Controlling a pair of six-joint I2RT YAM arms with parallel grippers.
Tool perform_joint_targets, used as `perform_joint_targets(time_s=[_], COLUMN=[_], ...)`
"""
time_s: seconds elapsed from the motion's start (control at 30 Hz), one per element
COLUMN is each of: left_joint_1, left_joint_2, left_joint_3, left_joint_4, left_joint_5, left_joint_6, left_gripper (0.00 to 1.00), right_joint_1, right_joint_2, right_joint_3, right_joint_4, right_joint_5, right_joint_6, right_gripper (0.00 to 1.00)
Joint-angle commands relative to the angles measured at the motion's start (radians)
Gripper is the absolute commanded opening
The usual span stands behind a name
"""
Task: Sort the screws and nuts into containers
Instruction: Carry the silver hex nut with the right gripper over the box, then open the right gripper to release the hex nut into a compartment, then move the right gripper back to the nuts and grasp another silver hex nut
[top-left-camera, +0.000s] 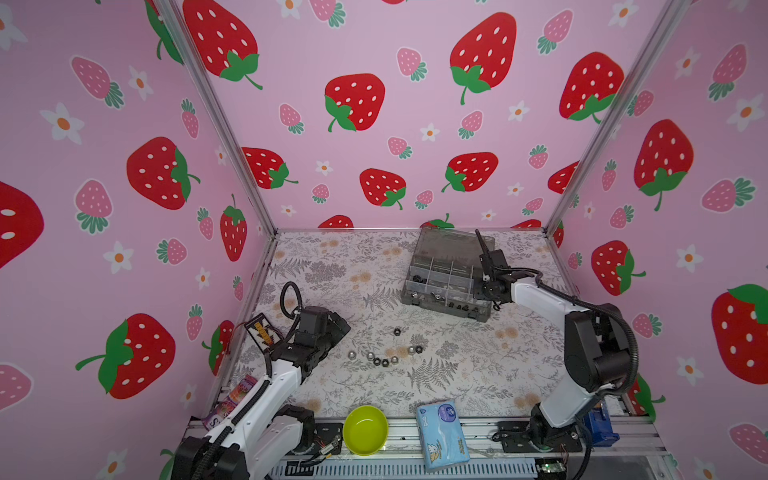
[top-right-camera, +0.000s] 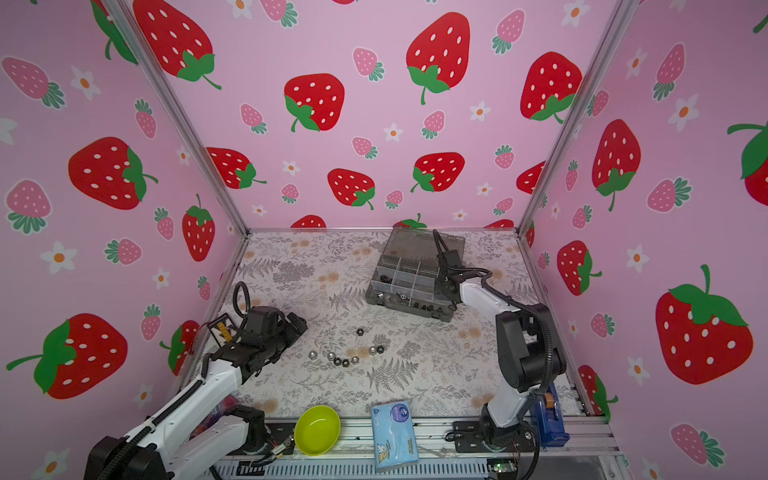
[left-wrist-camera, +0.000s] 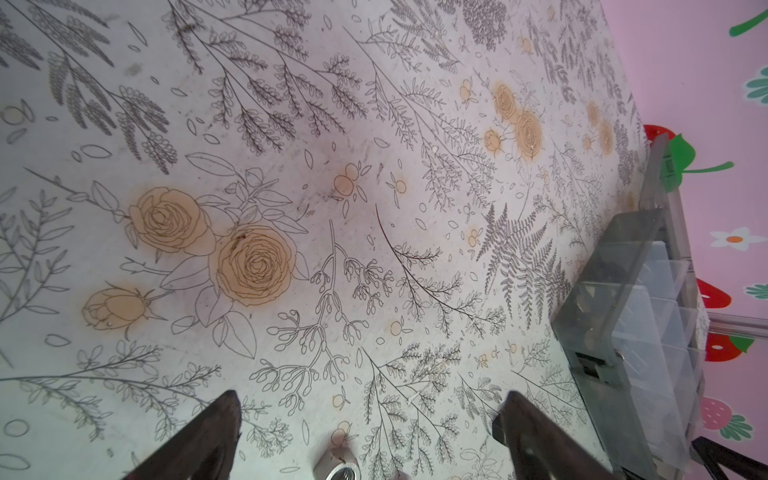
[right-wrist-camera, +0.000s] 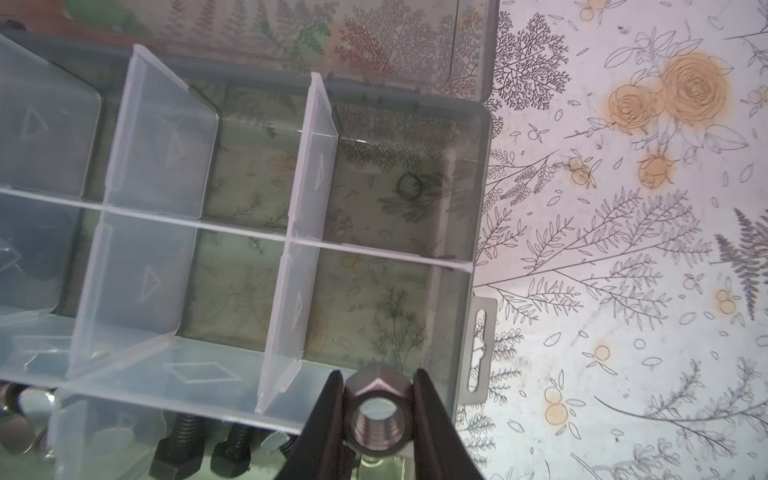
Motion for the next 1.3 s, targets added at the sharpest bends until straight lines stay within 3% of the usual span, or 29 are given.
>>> perform_joint_targets(time_s=[0.0, 0.17, 0.53, 0.73, 0.9, 1.1, 1.27], left_joint_1=[-0.002, -0.004, -0.003, -0.004, -0.004, -0.003, -0.003], left_joint_2=[0.007, 0.009, 0.004, -0.006, -0.017, -0.025, -0.025], left_joint_3=[0.025, 0.025, 0.026, 0.026, 0.026, 0.023, 0.022], left_joint_4=[-0.003, -0.004, -0.011, -0.017, -0.032, -0.034, -0.034], left_joint_5=[-0.017, -0.017, -0.023, -0.028, -0.034, -0.041, -0.035], left_joint_6=[0.001, 0.002, 0.008, 0.009, 0.012, 0.007, 0.003], left_gripper=[0.99, 0.99, 0.99, 0.99, 0.99, 0.99, 0.99], right_joint_1=[-0.013, -0.020, -0.020, -0.019, -0.001, 0.090, 0.239], right_joint_2=[0.022, 0.065, 0.077, 0.020, -0.065, -0.184, -0.252], right_joint_3=[0.031, 0.047, 0.049, 0.044, 0.018, -0.030, -0.097], right_joint_4=[0.015, 0.038, 0.024, 0.024, -0.005, -0.020, -0.019], right_joint_5=[-0.015, -0.014, 0.013, 0.013, 0.021, 0.029, 0.045], right_joint_6=[-0.024, -0.035, -0.061, -0.063, -0.053, -0.032, 0.029], right_gripper=[0.01, 0.04, 0.34, 0.47, 0.51, 0.55, 0.54])
